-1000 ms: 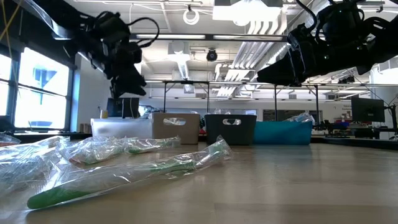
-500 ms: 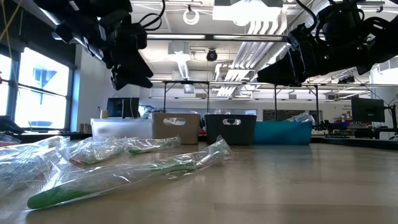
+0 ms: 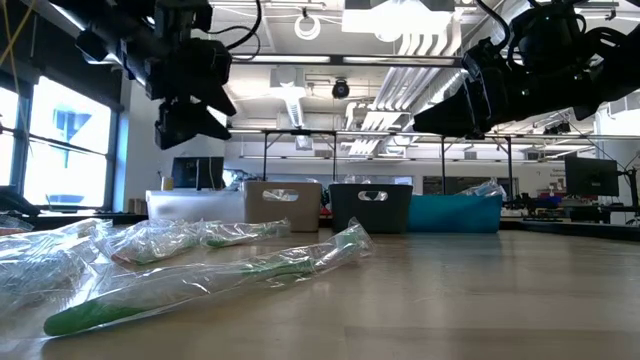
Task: Pick & Place Toothbrushes
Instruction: Put the orange toothbrush into the dark green bin
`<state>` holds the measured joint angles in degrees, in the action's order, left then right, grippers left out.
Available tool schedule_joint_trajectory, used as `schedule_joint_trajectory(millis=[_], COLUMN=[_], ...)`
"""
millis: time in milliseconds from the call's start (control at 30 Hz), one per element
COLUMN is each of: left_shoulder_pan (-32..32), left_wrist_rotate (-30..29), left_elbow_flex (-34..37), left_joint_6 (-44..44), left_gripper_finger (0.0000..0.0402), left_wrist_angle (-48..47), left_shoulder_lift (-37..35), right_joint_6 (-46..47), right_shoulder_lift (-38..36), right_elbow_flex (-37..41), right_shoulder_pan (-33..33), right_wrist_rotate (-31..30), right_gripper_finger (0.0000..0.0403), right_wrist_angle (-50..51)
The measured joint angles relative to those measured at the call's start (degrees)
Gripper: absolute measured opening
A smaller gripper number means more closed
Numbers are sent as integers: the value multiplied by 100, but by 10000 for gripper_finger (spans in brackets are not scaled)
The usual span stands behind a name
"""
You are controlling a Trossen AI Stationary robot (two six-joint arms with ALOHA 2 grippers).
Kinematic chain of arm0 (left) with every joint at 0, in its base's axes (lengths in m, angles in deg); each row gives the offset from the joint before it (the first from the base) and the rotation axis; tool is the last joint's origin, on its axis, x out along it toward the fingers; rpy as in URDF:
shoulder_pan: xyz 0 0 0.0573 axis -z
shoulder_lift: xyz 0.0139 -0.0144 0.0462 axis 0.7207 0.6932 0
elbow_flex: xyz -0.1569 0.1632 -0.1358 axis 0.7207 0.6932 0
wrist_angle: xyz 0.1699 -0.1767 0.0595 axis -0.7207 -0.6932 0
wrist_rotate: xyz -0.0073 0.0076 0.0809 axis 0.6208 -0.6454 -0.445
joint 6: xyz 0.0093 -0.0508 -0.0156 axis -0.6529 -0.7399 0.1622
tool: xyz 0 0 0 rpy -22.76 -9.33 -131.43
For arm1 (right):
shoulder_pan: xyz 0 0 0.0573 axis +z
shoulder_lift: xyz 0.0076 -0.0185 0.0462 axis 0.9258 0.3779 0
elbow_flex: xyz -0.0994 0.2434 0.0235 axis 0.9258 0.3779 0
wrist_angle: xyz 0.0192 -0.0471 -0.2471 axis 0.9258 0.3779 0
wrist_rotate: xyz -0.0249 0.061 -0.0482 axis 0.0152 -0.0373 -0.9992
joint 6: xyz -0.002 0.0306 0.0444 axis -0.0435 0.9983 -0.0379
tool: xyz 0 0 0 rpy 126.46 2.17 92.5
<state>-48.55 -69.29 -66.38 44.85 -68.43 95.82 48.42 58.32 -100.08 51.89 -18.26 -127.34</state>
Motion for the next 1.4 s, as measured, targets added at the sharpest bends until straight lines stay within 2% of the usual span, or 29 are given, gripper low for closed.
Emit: schedule_joint_trajectory(millis=[200,400,567,800,1233,1400], left_shoulder_pan=[272,786,1289,1865,2894,3143], left_wrist_rotate=[409,421,429,203,78,-325], left_elbow_flex=[0,2,2,2,2,4], left_joint_6=[-1353,-2976,-4058,-5083,-7286,-7470], left_gripper_finger=[157,157,157,157,157,157], left_wrist_angle=[-849,-2096,-2611,-2956,-4902,-4876], left_shoulder_lift=[0,0,0,0,2,2], right_joint_6=[6,130,129,127,118,112], right_shoulder_lift=[0,0,0,-1,0,-2], right_elbow_flex=[-1,-1,-1,-1,-1,-1], right_shoulder_pan=[0,0,0,0,0,0], right_wrist_rotate=[1,0,0,0,0,0], right_gripper_finger=[298,298,298,298,298,298], right_wrist_angle=[32,133,130,130,130,130])
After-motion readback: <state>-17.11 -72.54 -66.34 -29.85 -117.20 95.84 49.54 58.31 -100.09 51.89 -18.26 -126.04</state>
